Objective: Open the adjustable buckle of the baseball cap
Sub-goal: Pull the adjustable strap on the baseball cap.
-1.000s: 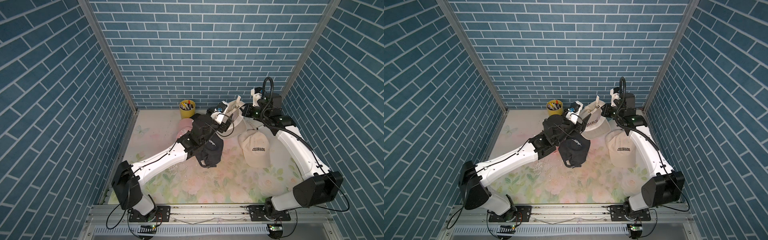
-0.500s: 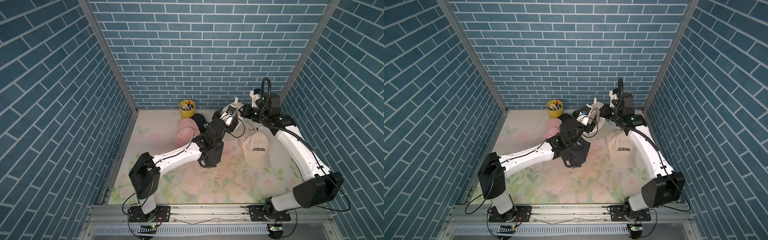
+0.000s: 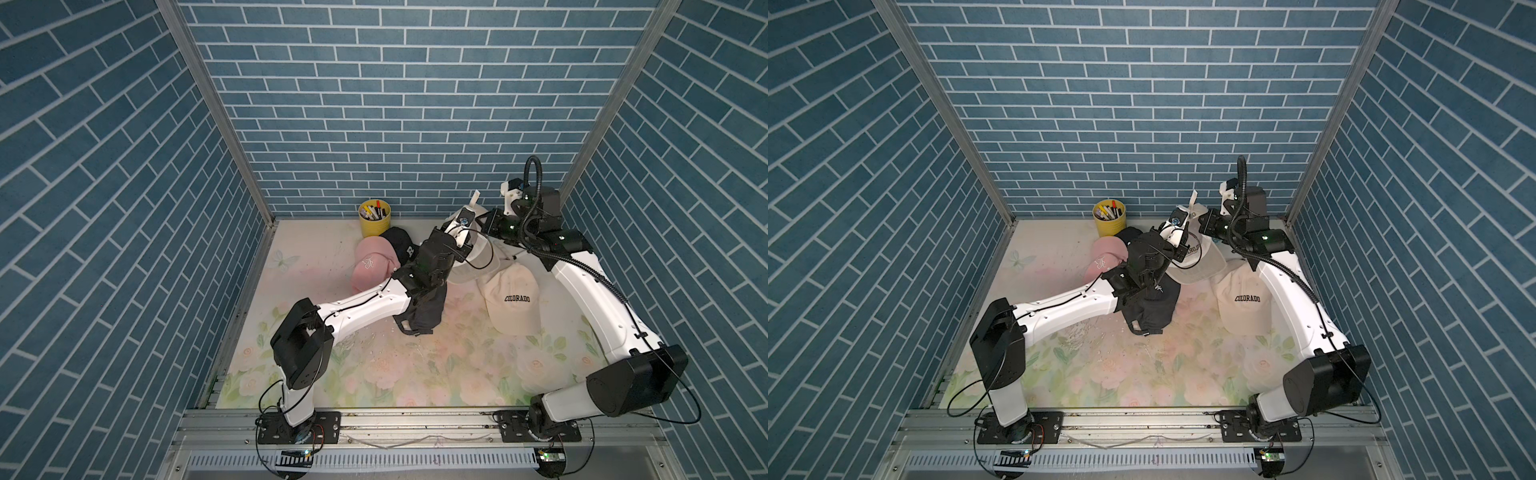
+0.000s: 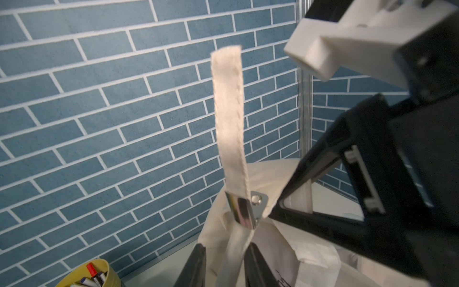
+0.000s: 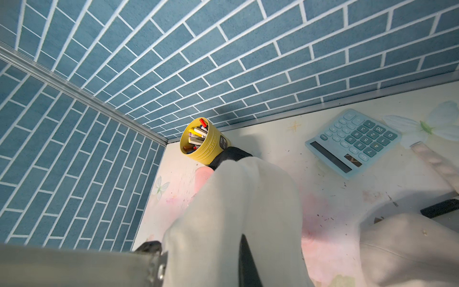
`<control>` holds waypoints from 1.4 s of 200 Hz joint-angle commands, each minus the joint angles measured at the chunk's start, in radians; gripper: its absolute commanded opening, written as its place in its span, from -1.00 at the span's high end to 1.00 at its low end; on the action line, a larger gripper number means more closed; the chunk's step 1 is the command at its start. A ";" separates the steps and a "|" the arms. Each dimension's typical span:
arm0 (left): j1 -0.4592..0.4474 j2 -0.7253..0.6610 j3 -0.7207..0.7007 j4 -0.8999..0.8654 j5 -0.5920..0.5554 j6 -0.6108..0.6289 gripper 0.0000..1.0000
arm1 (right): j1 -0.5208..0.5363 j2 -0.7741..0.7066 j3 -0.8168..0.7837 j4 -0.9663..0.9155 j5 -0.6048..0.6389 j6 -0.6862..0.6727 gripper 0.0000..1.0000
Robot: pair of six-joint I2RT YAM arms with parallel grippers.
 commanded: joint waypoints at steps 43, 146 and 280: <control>0.027 -0.053 -0.026 0.035 0.081 -0.010 1.00 | 0.004 -0.077 -0.096 0.120 -0.059 0.004 1.00; 0.049 -0.129 0.002 -0.069 0.246 -0.045 1.00 | 0.036 -0.300 -0.365 0.450 -0.080 -0.543 0.22; 0.060 -0.086 0.132 -0.226 0.324 -0.143 1.00 | 0.137 -0.315 -0.414 0.506 0.210 -0.790 0.35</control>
